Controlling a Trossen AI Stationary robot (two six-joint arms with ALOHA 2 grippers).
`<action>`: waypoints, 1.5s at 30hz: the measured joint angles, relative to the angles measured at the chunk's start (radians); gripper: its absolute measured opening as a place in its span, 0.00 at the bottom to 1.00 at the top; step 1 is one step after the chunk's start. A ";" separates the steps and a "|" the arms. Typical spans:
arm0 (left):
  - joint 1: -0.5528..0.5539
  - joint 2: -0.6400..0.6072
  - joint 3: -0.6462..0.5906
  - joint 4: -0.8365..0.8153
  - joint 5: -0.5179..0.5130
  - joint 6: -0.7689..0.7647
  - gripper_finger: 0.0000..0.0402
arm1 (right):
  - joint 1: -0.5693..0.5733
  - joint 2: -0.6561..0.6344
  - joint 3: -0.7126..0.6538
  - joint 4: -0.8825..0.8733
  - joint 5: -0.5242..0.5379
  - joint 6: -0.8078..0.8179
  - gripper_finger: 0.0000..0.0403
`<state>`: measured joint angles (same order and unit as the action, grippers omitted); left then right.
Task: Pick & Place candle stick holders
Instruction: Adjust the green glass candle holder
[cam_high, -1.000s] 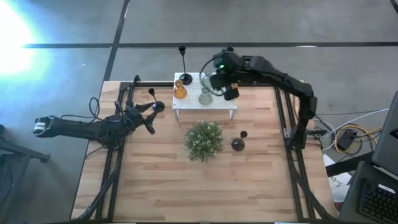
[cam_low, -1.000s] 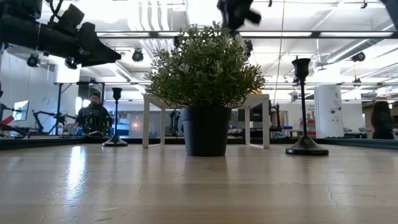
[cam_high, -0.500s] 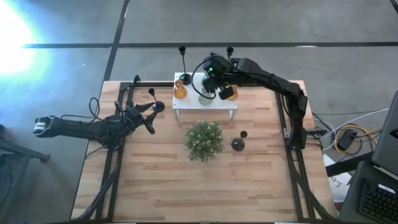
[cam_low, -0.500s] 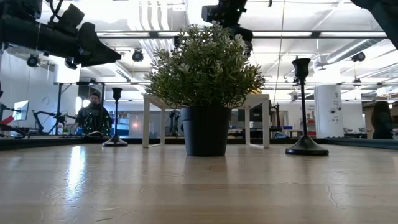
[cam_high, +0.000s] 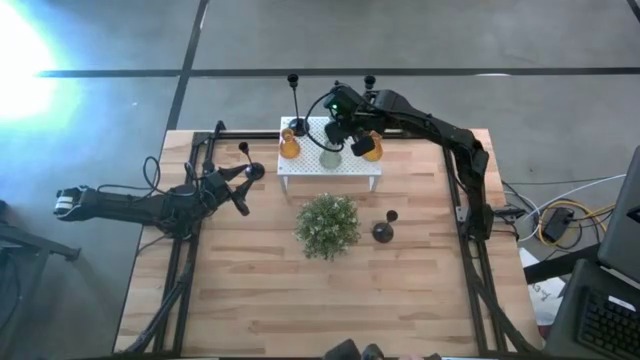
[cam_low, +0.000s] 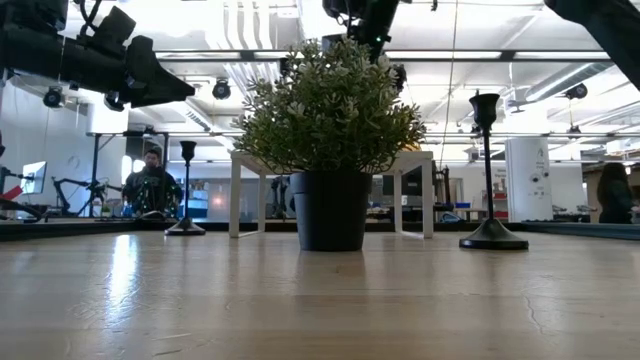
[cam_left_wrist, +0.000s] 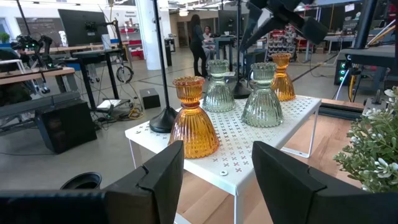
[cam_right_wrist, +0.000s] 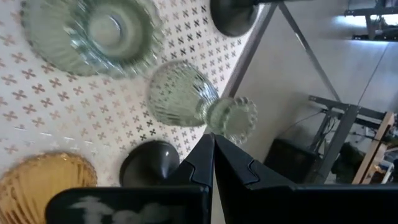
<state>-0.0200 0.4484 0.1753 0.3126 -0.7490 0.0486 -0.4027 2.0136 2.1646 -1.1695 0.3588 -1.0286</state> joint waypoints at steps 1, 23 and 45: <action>0.000 0.000 0.000 0.000 0.000 0.000 0.49 | -0.002 0.000 -0.003 0.002 0.000 0.000 0.02; 0.000 0.000 0.000 0.000 0.000 0.000 0.49 | -0.022 0.000 -0.040 0.050 -0.020 -0.027 0.02; 0.000 0.000 0.000 0.000 0.000 0.000 0.49 | -0.041 0.000 -0.109 0.102 -0.046 -0.036 0.02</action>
<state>-0.0201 0.4484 0.1753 0.3126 -0.7490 0.0486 -0.4433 2.0136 2.0552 -1.0677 0.3133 -1.0646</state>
